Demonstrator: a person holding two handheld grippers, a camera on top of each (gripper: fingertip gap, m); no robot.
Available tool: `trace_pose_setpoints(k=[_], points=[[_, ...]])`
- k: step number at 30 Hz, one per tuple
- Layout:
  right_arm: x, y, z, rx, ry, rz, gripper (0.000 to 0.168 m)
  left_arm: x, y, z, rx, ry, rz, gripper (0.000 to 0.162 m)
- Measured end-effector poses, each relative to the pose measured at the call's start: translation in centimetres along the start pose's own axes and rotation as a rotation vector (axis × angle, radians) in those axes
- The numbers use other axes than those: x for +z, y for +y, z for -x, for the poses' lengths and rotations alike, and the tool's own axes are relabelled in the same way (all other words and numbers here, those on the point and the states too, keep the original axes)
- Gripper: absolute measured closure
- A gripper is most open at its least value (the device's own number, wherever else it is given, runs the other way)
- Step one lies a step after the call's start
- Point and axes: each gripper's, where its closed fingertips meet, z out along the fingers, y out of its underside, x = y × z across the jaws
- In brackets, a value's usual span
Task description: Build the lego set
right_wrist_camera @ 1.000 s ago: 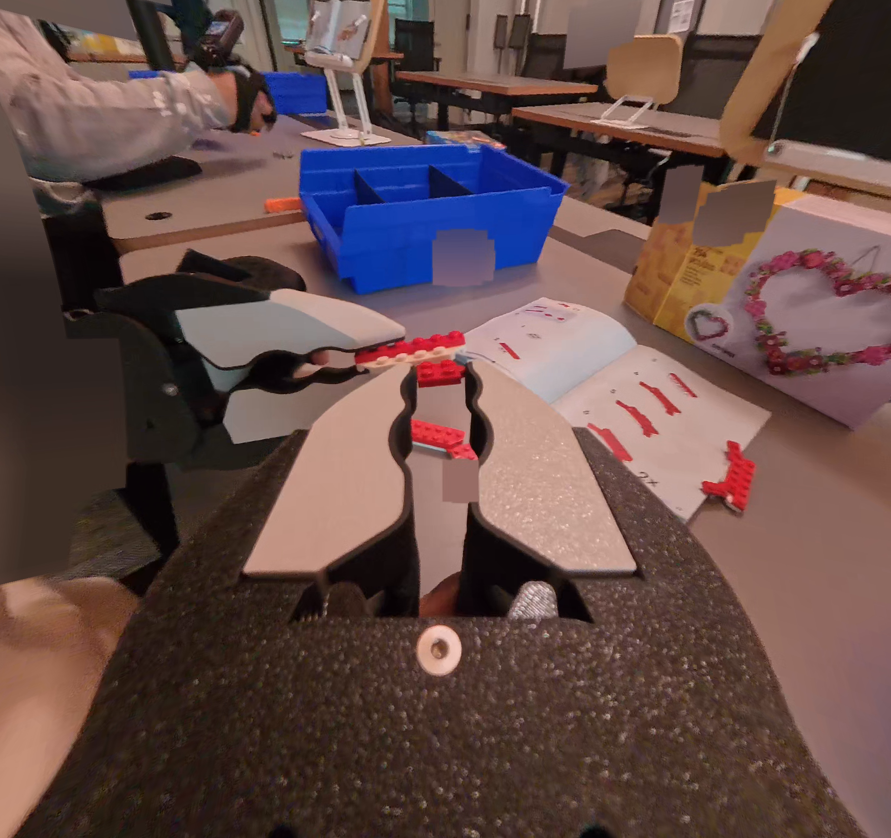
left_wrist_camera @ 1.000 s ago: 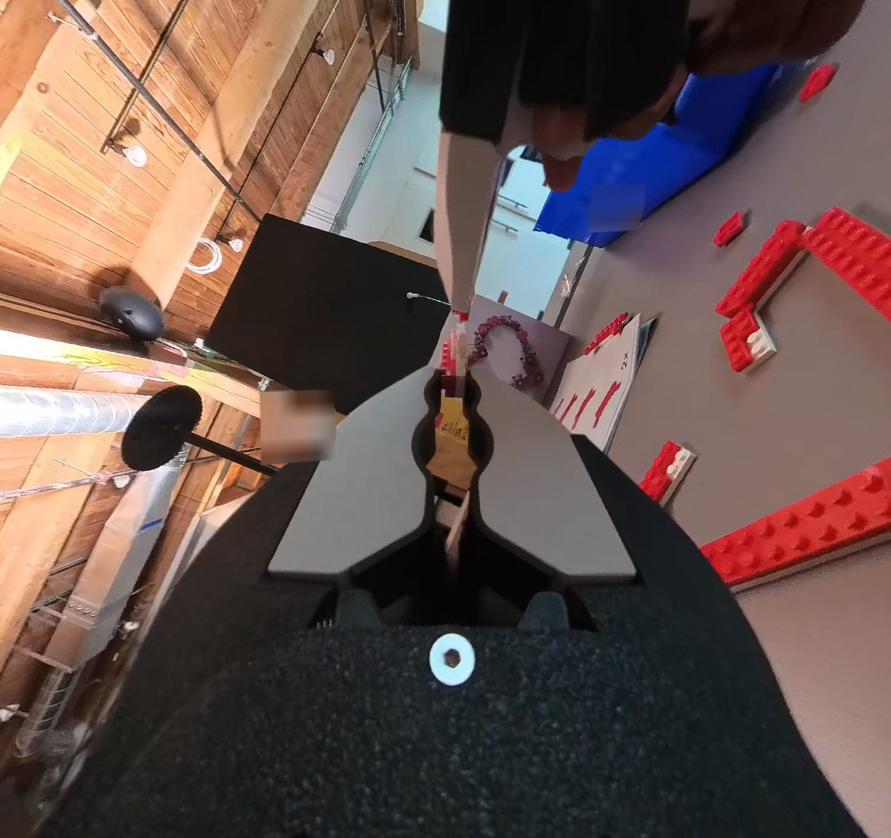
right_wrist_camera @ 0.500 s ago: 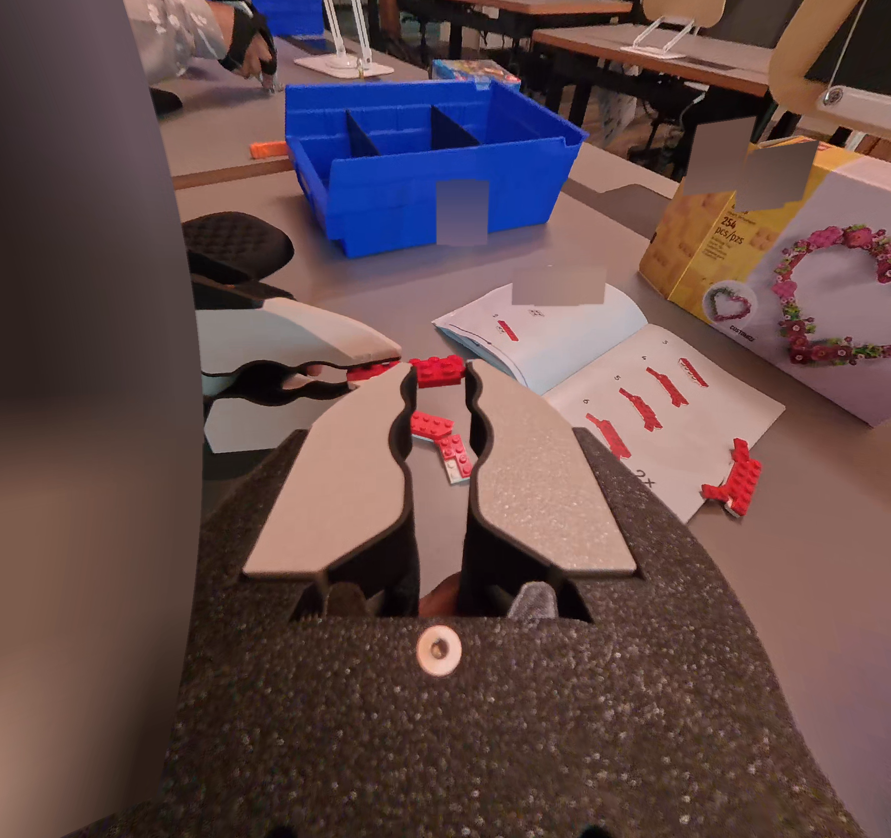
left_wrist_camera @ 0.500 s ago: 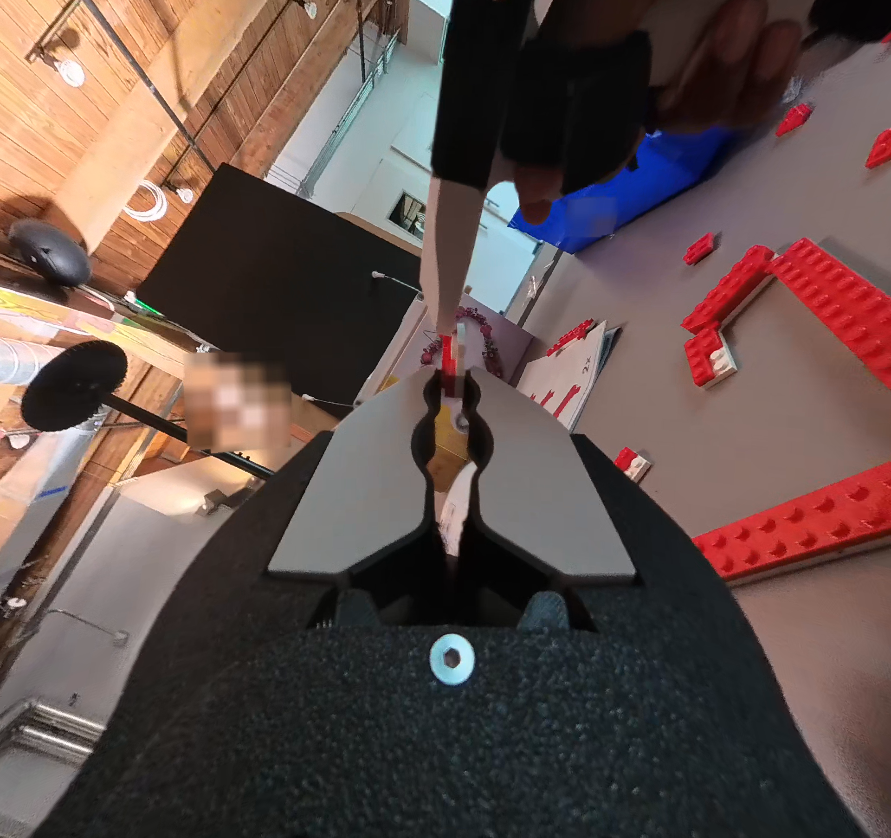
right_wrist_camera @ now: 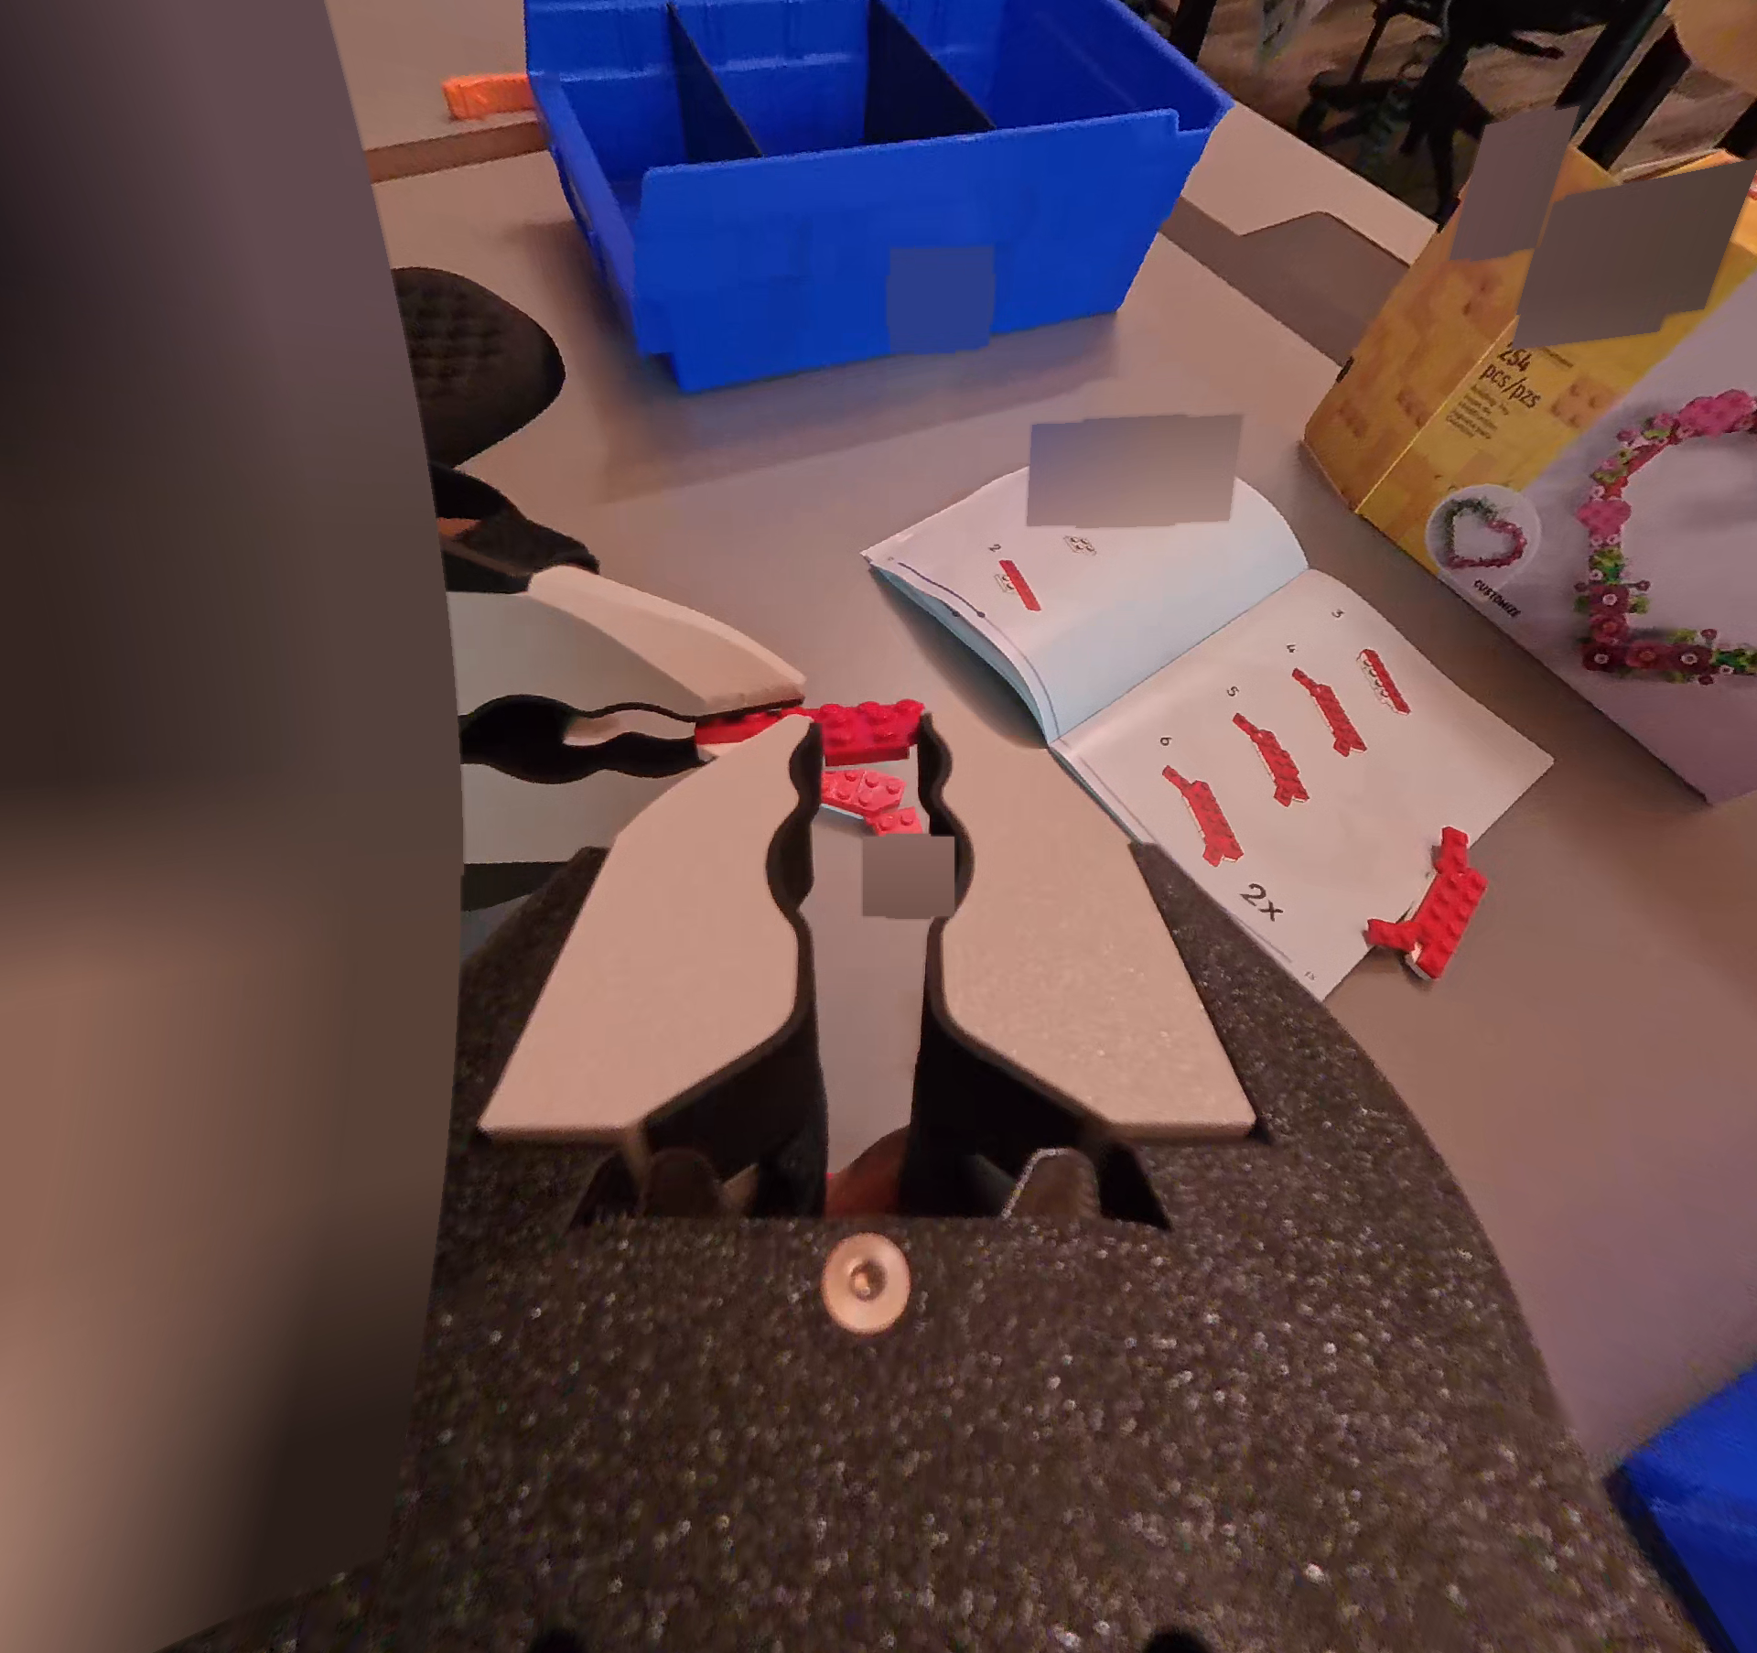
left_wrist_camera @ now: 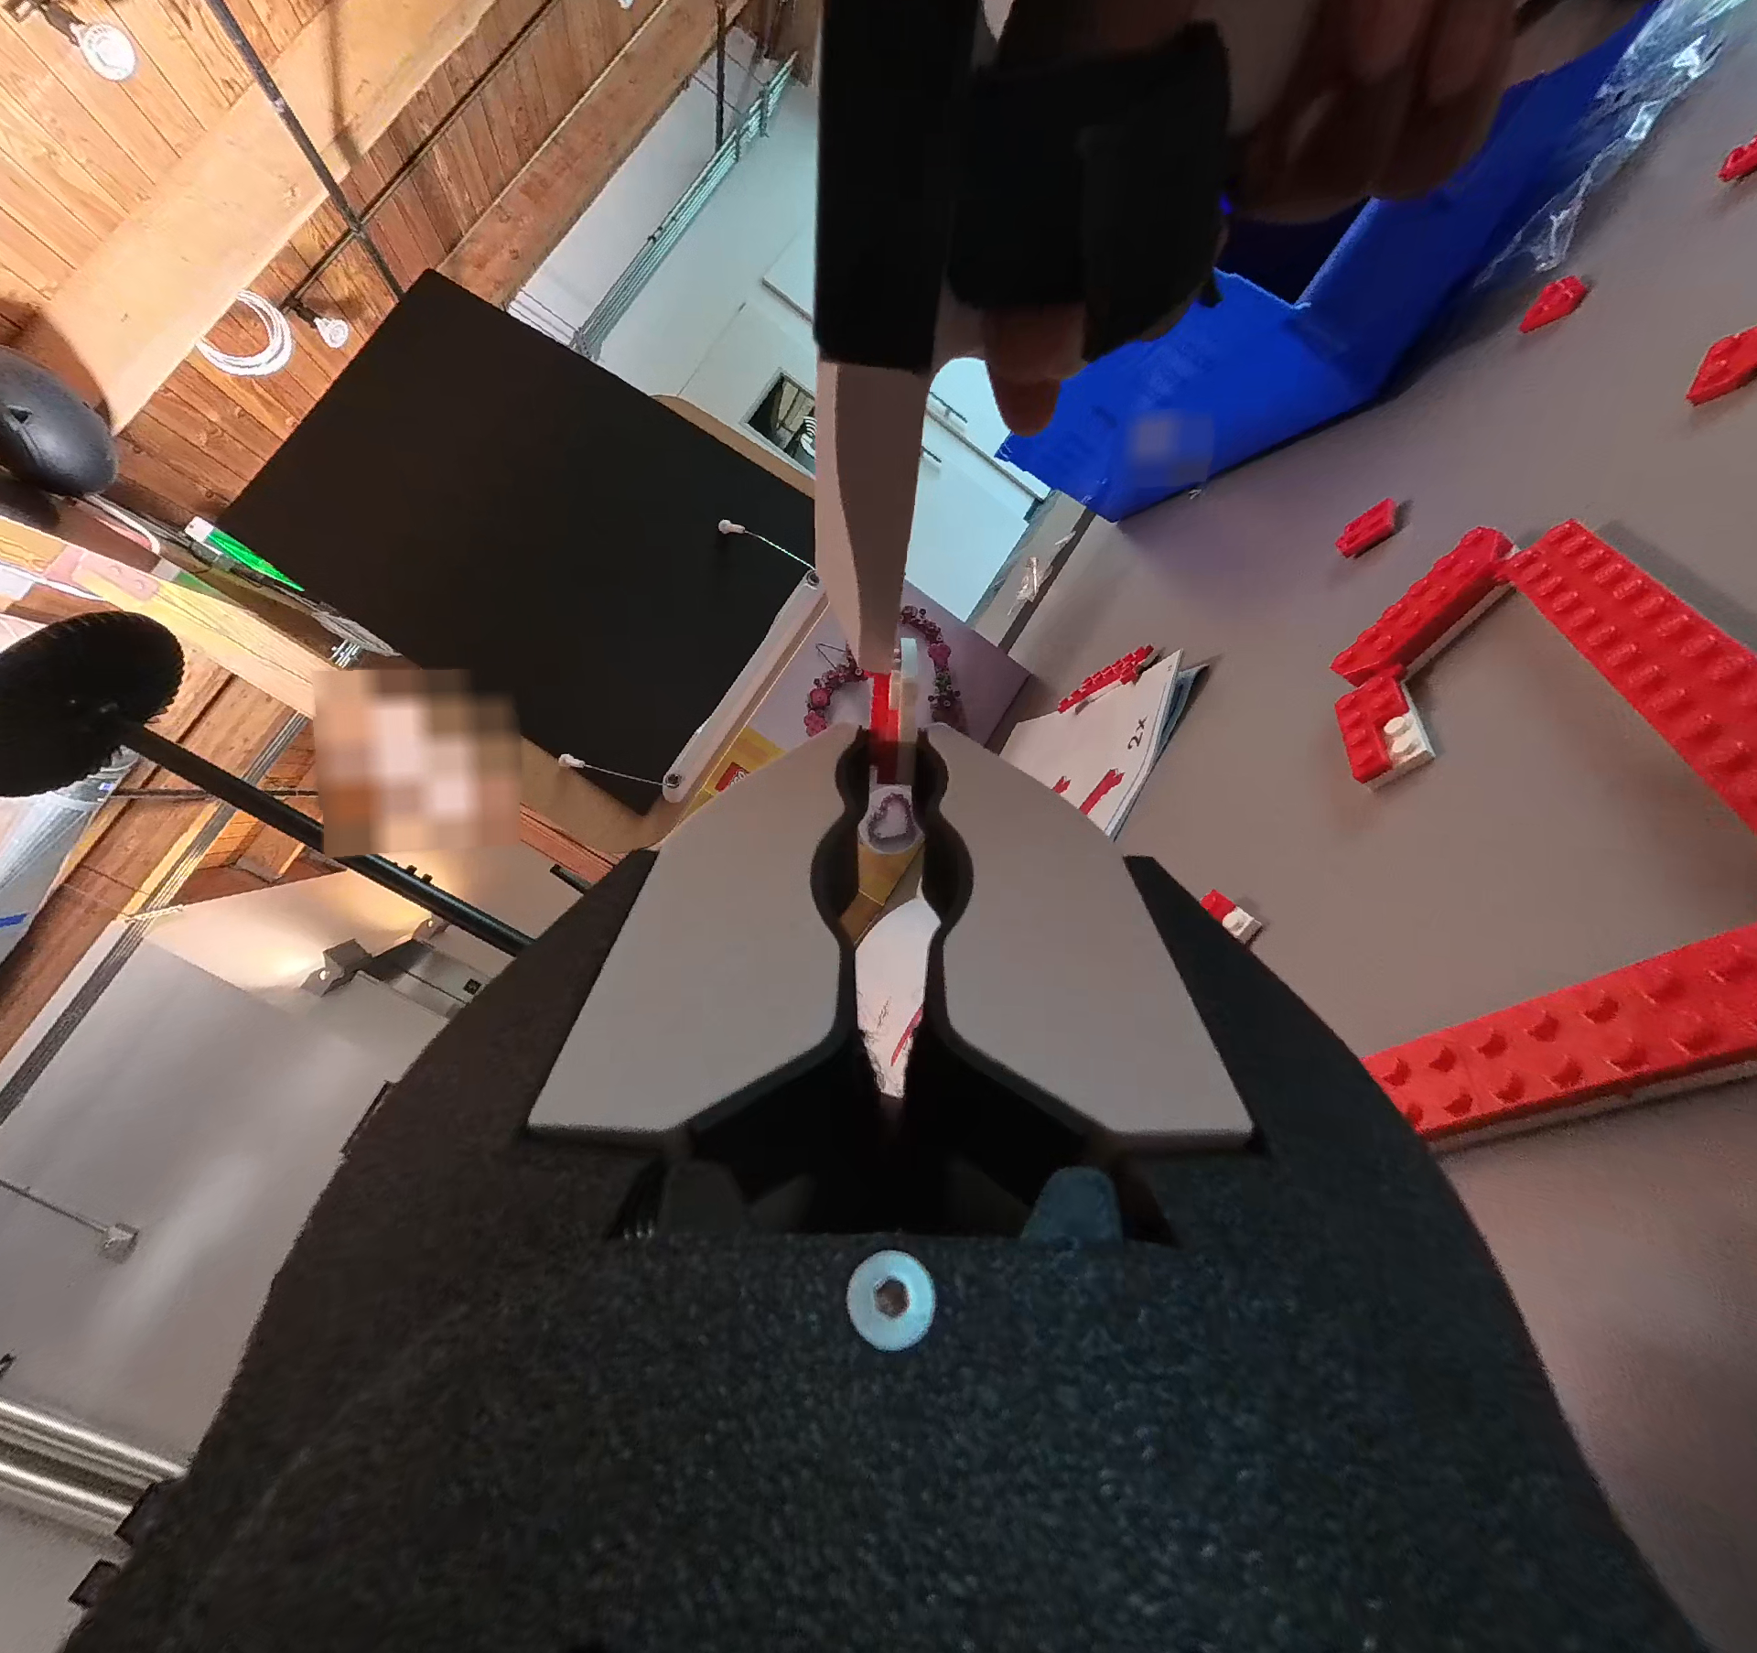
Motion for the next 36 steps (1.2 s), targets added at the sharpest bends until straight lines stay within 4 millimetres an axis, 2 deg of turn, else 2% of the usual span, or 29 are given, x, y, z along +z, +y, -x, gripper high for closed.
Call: trace_pose_setpoints(k=[36], points=[[-0.09,0.52,0.31,-0.019,0.02,0.12,0.147,0.04,0.05,-0.55,-0.036,0.029,0.0,0.154]])
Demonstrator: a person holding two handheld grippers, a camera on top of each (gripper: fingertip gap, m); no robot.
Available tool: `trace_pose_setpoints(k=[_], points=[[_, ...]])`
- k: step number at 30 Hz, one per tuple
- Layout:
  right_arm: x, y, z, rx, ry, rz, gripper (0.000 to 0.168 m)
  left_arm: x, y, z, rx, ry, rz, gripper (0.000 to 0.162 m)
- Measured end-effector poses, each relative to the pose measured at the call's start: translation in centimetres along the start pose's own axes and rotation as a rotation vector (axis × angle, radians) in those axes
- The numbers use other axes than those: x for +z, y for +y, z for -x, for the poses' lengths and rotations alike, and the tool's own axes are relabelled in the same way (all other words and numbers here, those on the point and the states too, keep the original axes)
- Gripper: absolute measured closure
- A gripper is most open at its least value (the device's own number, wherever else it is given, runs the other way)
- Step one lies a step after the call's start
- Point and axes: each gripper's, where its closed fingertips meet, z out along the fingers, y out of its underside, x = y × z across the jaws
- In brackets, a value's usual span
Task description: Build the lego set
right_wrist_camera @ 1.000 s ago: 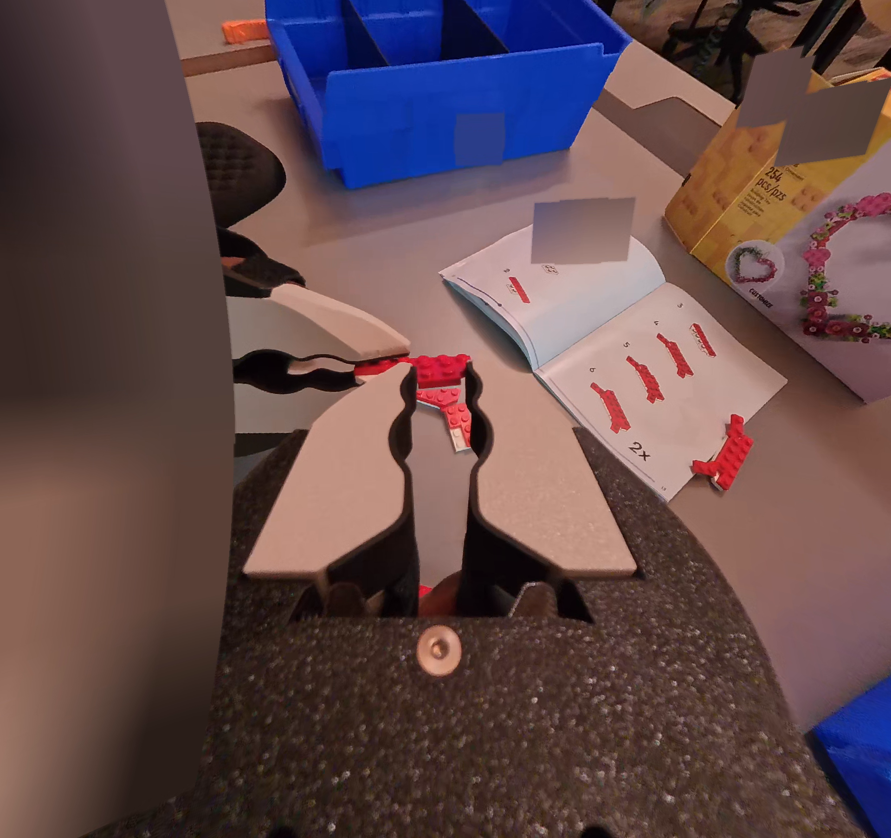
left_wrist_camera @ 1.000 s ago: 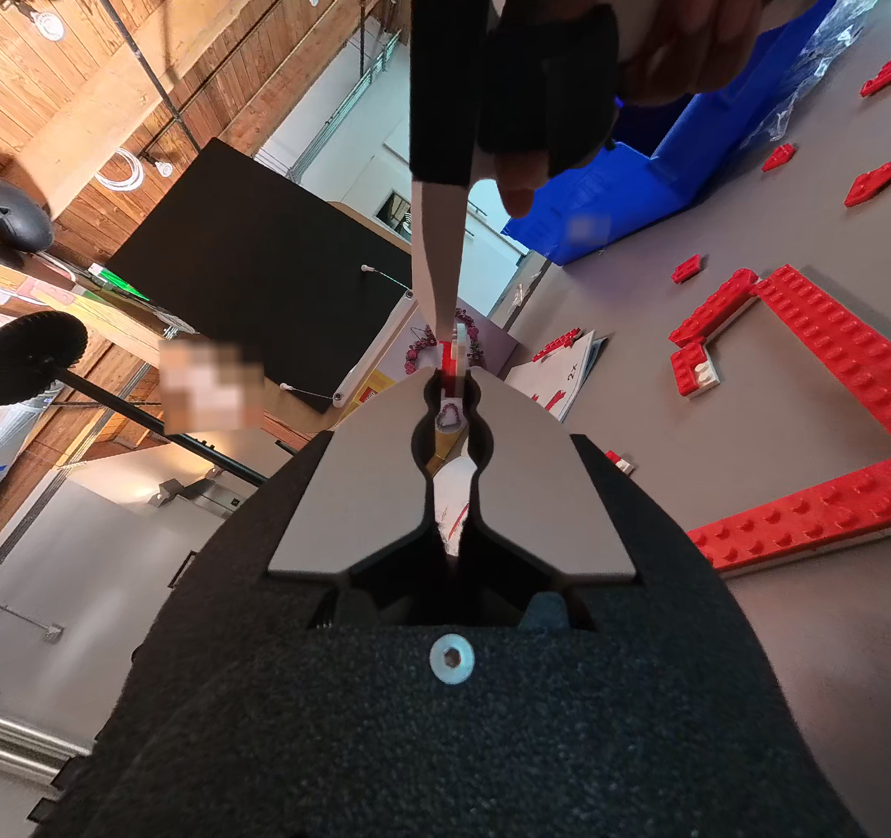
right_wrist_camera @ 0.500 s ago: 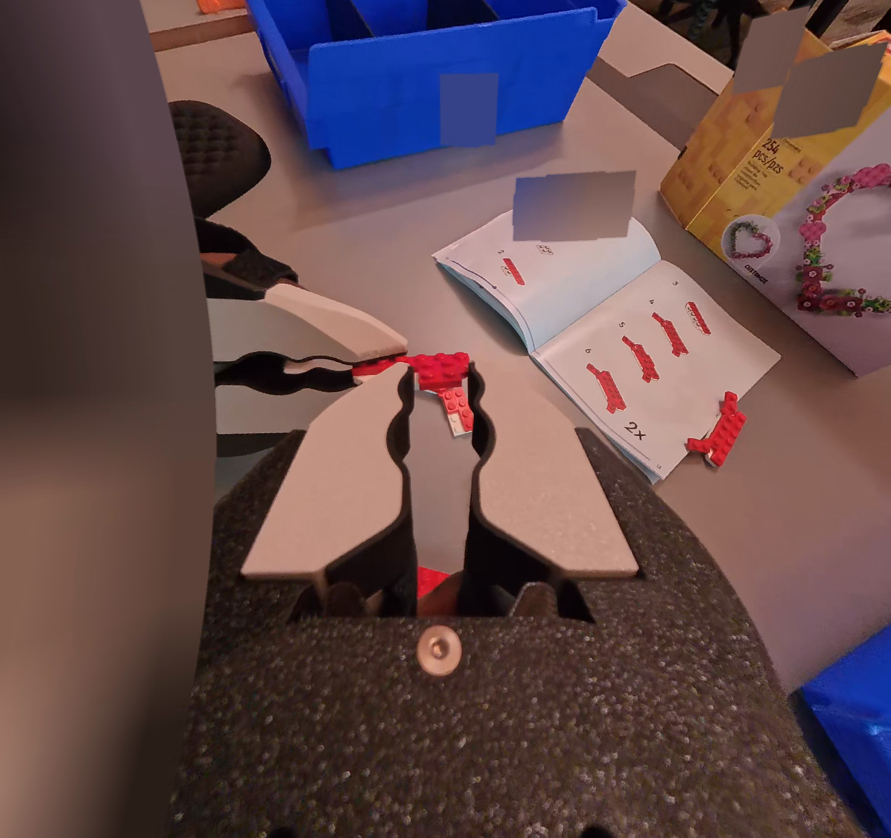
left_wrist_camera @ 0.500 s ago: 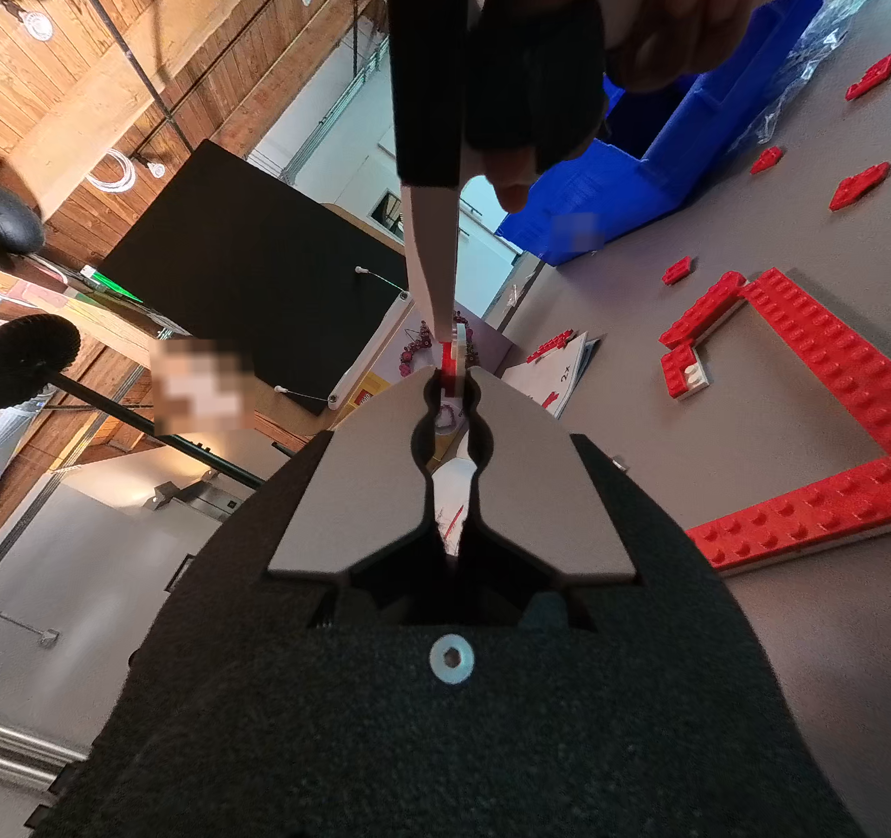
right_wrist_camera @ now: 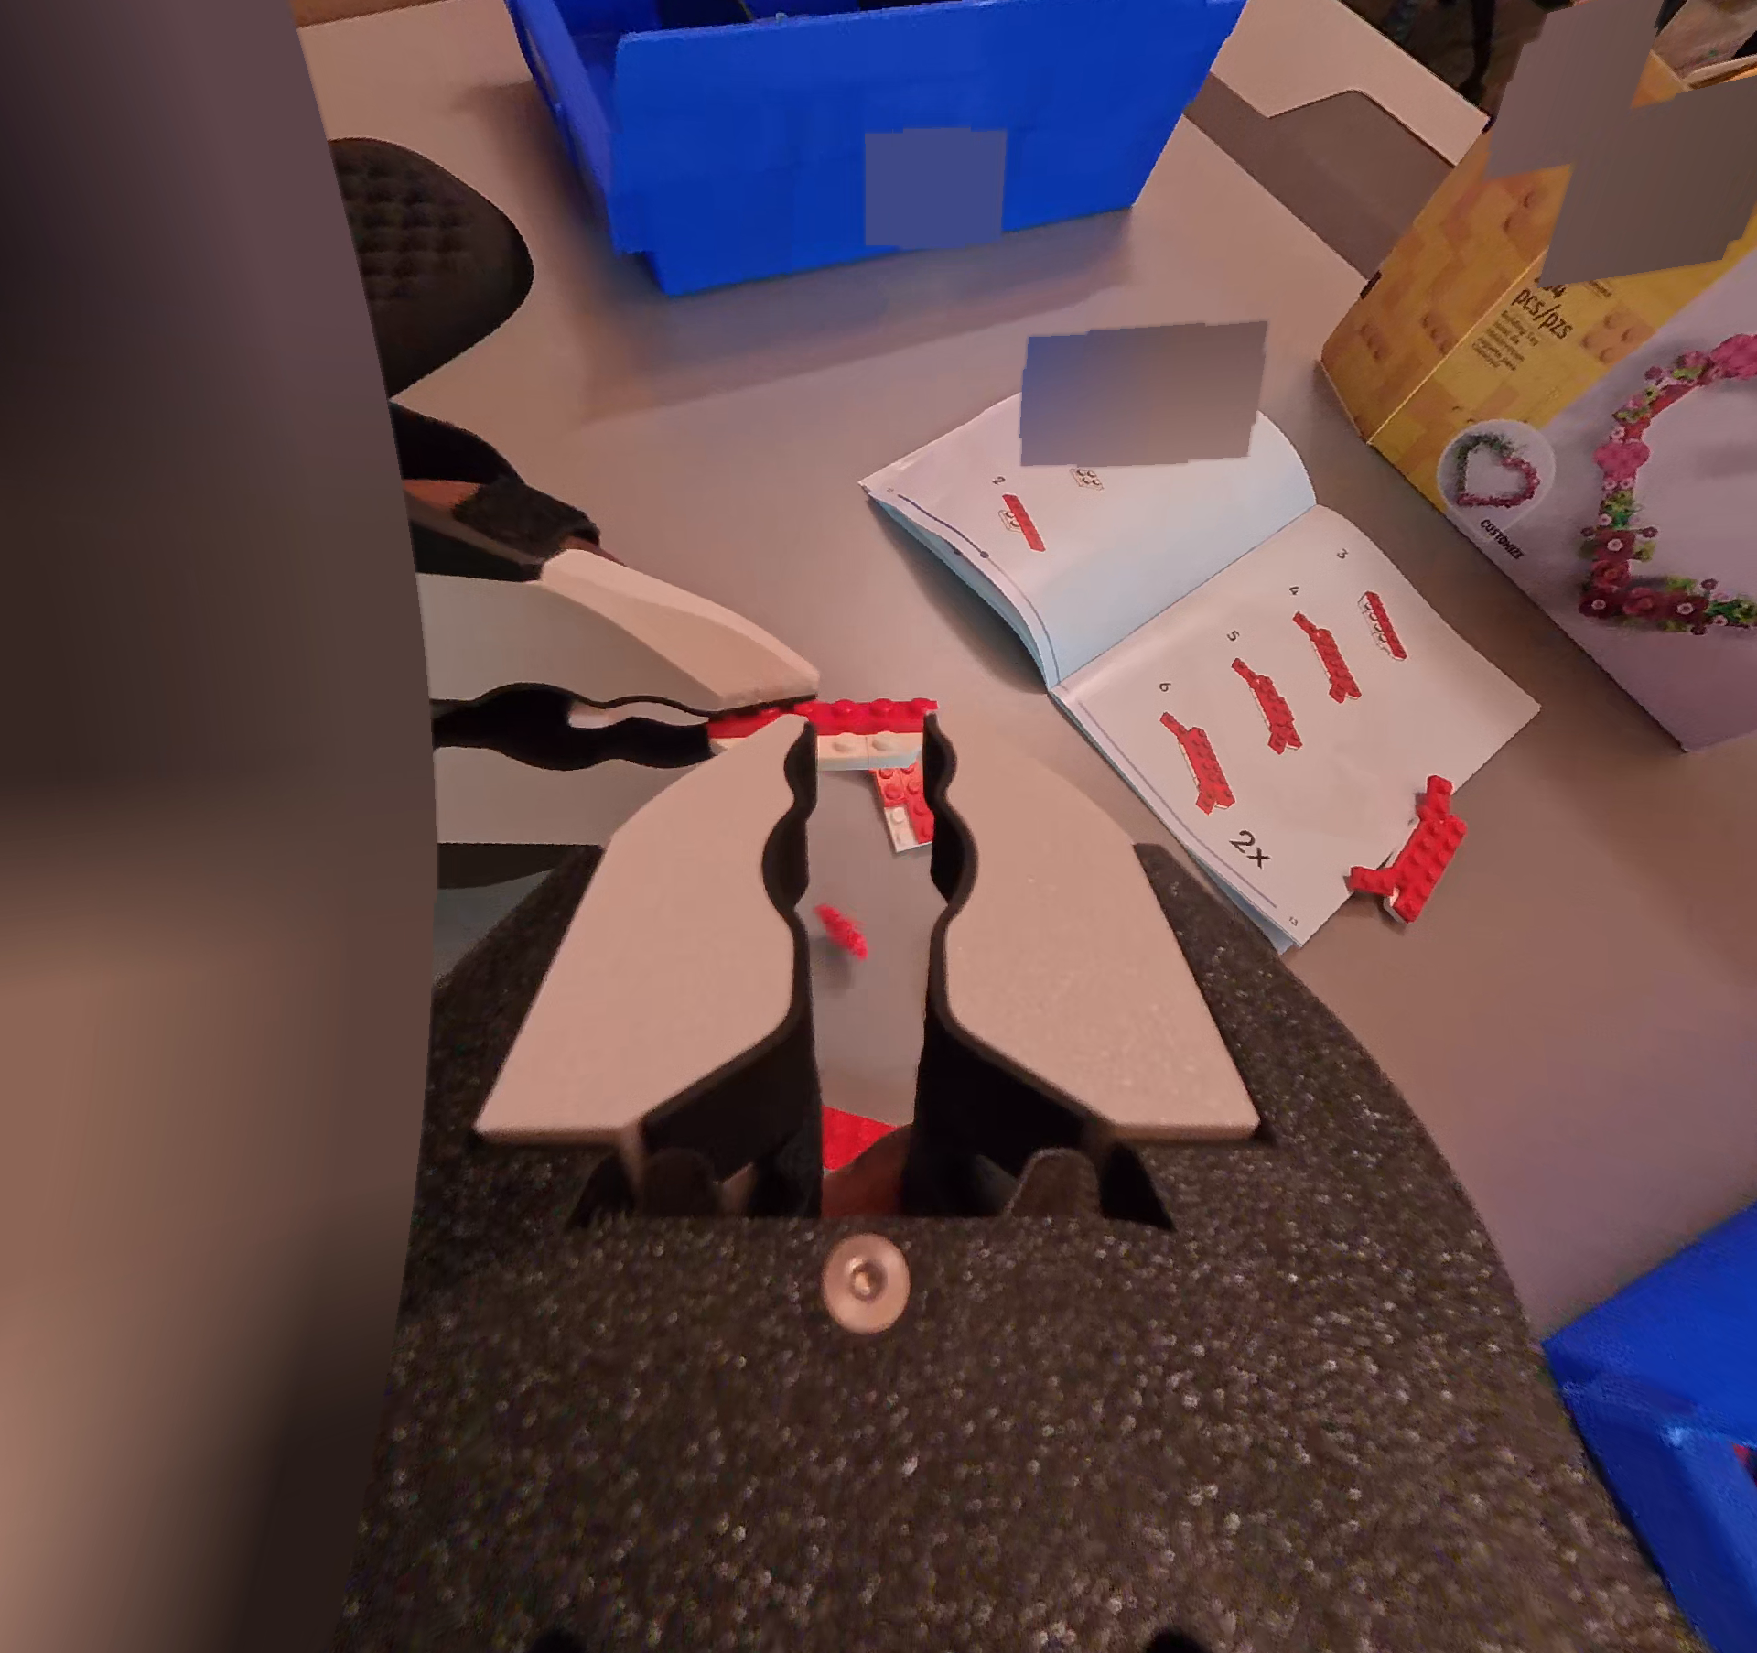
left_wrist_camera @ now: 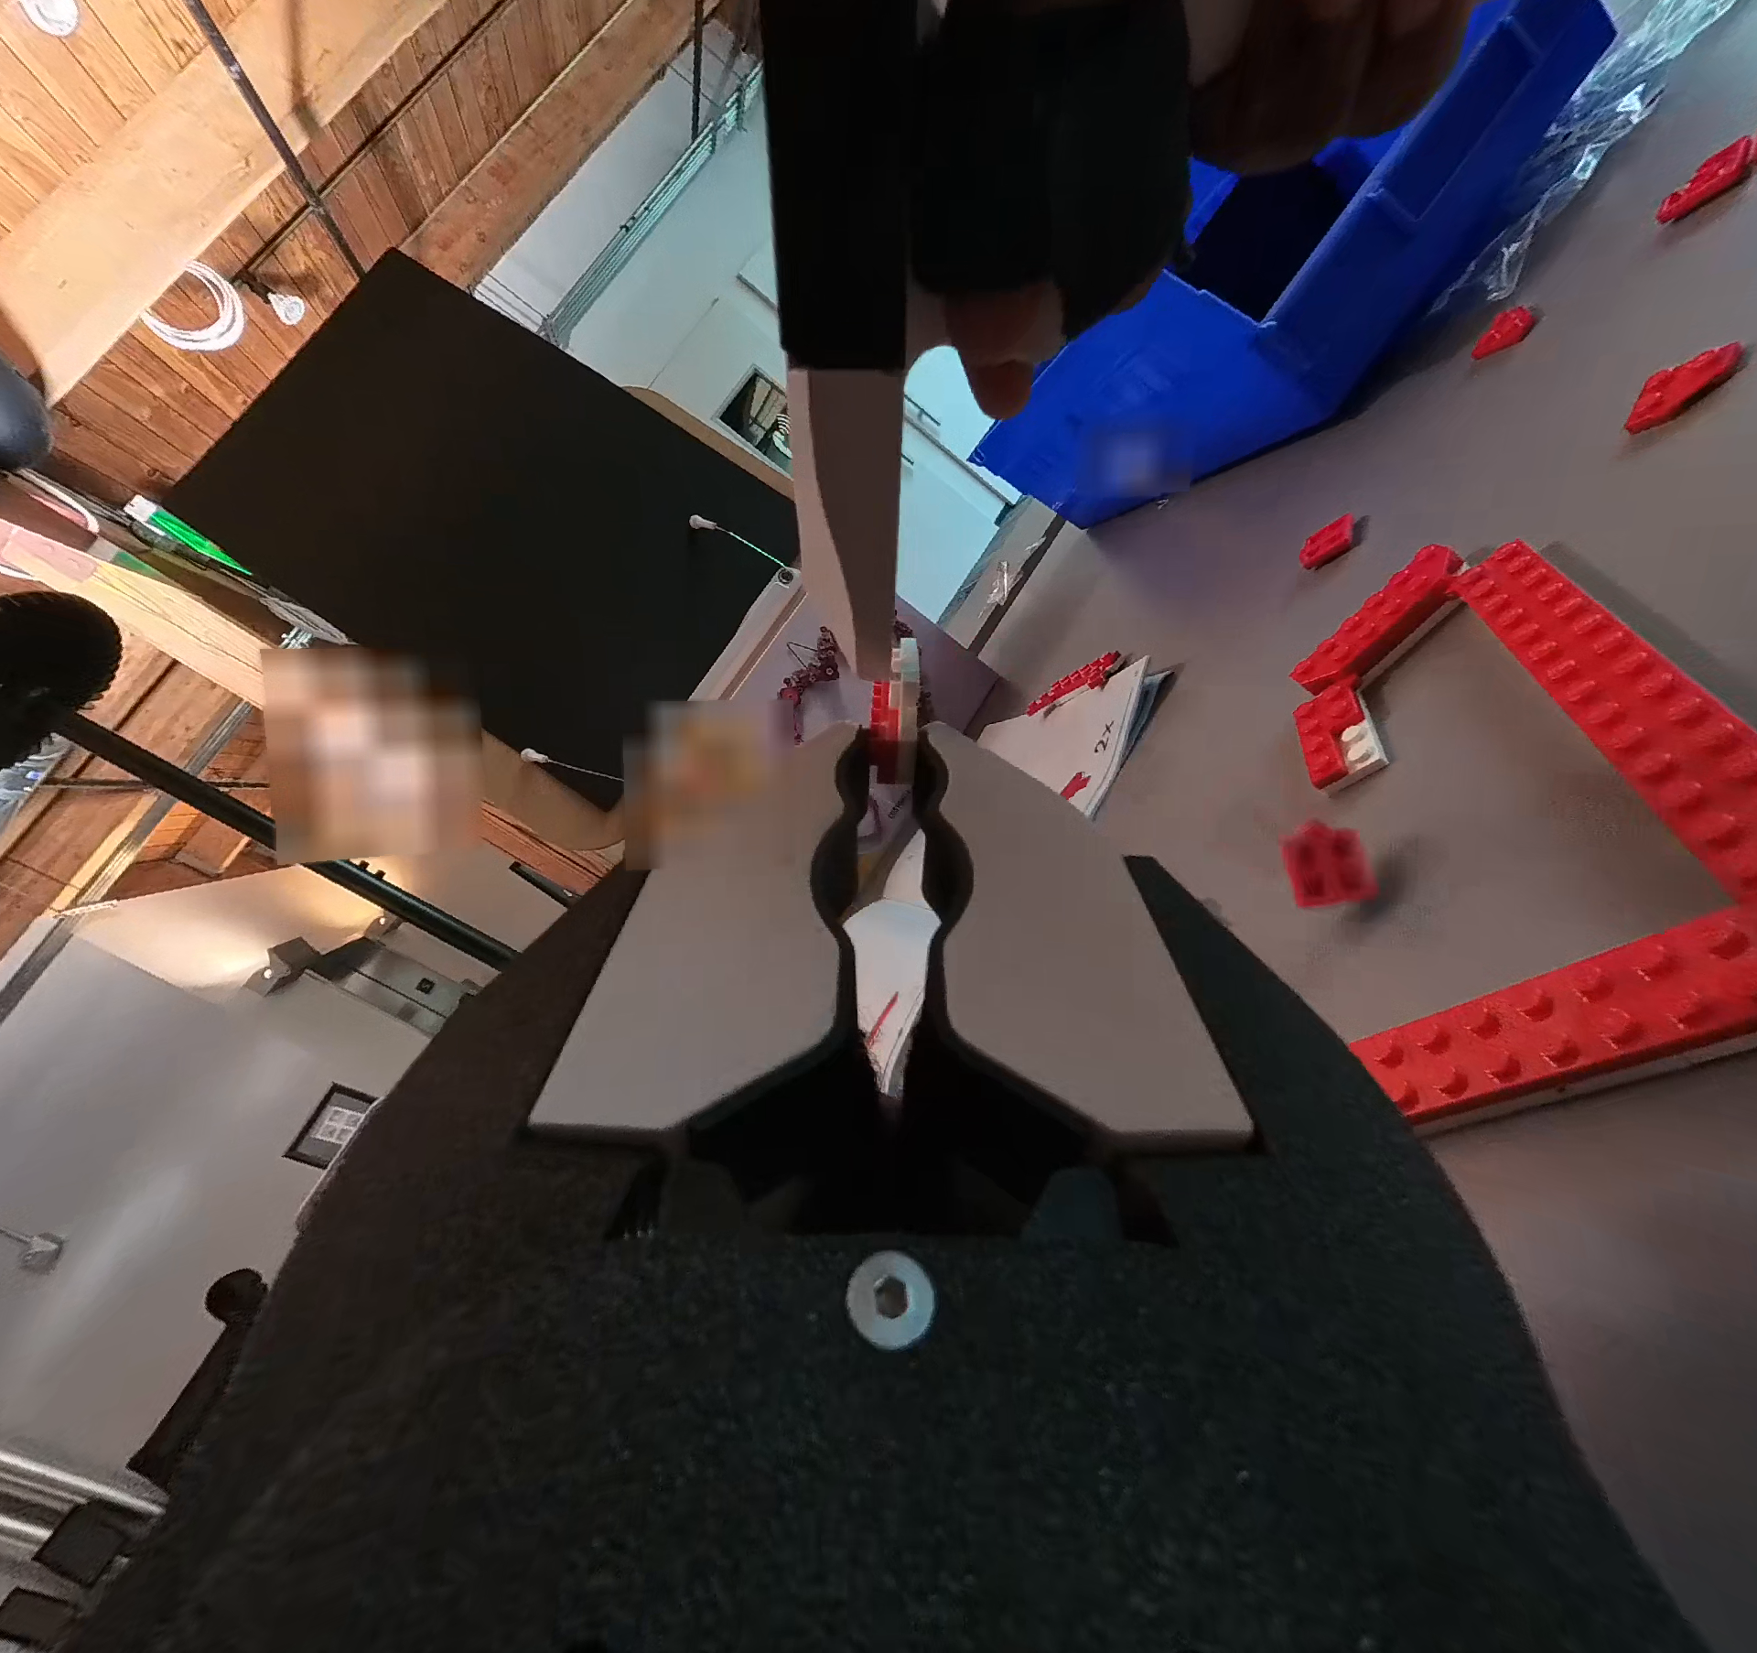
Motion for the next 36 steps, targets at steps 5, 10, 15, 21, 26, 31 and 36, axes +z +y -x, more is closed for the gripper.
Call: trace_pose_setpoints(k=[5,10,15,21,26,31,36], points=[[-1.0,0.4,-1.3,-0.001,-0.008,-0.098,0.147,0.1,2.1,1.1,-0.022,-0.028,0.085,0.154],[-0.6,6.2,1.8,0.065,-0.308,0.035,0.151,0.0,3.7,2.6,-0.081,-0.033,0.121,0.154],[2.1,9.6,3.3,-0.18,-0.409,0.148,0.154,-0.2,4.2,2.6,-0.13,-0.02,0.122,0.154],[4.2,10.4,3.2,-0.382,-0.572,0.261,0.146,0.0,3.7,1.6,-0.058,0.003,0.108,0.154],[5.1,10.5,3.3,-0.411,-0.594,0.257,0.152,0.1,3.6,1.4,-0.069,0.015,0.104,0.154],[4.6,9.1,1.6,-0.318,-0.448,0.207,0.152,0.1,4.6,1.3,-0.07,0.013,0.17,0.154],[2.0,2.2,0.4,-0.001,-0.237,0.01,0.152,0.3,6.5,0.9,-0.005,-0.001,0.366,0.154]])
